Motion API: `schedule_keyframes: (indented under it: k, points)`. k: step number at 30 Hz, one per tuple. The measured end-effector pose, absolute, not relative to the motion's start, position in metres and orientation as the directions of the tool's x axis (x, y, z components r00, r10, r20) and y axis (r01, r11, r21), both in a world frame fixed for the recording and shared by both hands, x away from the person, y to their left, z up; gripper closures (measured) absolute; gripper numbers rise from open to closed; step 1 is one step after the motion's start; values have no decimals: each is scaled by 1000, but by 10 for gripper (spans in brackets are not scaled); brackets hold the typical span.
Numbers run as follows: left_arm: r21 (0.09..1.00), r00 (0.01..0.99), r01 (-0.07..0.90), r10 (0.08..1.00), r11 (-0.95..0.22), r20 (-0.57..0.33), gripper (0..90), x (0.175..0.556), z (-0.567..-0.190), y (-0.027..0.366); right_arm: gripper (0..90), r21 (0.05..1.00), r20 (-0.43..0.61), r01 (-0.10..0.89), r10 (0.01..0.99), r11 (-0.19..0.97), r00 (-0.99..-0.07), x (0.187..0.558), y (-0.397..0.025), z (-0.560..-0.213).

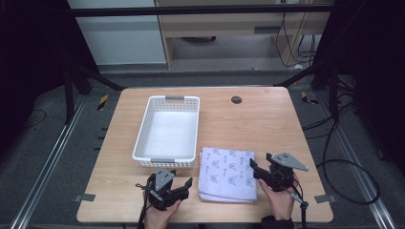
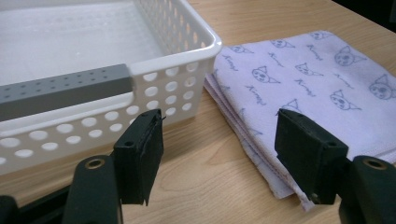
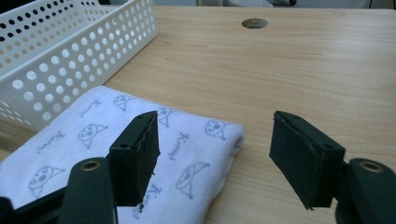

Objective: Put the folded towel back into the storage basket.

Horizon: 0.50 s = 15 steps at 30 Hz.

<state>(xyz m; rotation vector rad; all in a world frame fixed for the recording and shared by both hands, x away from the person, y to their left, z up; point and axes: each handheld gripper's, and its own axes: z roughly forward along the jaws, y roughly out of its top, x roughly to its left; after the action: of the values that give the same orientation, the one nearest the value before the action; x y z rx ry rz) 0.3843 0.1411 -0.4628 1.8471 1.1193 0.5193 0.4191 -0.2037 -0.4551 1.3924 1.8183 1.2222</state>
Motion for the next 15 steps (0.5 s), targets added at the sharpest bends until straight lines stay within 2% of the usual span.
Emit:
schedule_keyframes:
  k: [15]
  points:
    - [836, 551, 495, 829, -235, -93, 329, 391, -467, 120, 345, 872, 101, 484, 942, 71, -320, 431, -200, -456]
